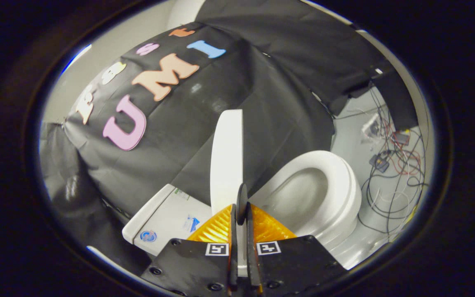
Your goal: Open the toilet lid.
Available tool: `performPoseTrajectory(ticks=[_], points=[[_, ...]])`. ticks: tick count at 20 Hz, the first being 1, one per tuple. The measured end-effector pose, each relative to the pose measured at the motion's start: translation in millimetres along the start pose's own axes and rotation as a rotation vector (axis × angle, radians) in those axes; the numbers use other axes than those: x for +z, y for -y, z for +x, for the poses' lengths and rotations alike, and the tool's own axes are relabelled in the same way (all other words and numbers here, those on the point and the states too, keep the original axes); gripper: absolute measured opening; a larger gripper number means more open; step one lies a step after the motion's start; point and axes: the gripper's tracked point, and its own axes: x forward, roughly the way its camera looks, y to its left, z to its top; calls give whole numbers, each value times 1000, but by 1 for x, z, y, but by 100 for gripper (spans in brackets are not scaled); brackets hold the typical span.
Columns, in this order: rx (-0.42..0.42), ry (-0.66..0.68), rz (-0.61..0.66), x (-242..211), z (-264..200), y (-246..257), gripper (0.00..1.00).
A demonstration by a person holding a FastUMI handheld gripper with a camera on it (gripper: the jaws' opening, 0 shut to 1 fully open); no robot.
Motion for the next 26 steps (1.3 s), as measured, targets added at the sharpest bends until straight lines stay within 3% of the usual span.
performPoseTrajectory(ticks=[5, 8, 13, 18, 26], points=[[31, 25, -69, 1, -2, -32, 10], [68, -8, -257, -6, -1, -57, 11], [187, -35, -457, -16, 2, -114, 16], [243, -25, -489, -32, 7, -148, 17], [332, -85, -683, -75, 17, -204, 17]])
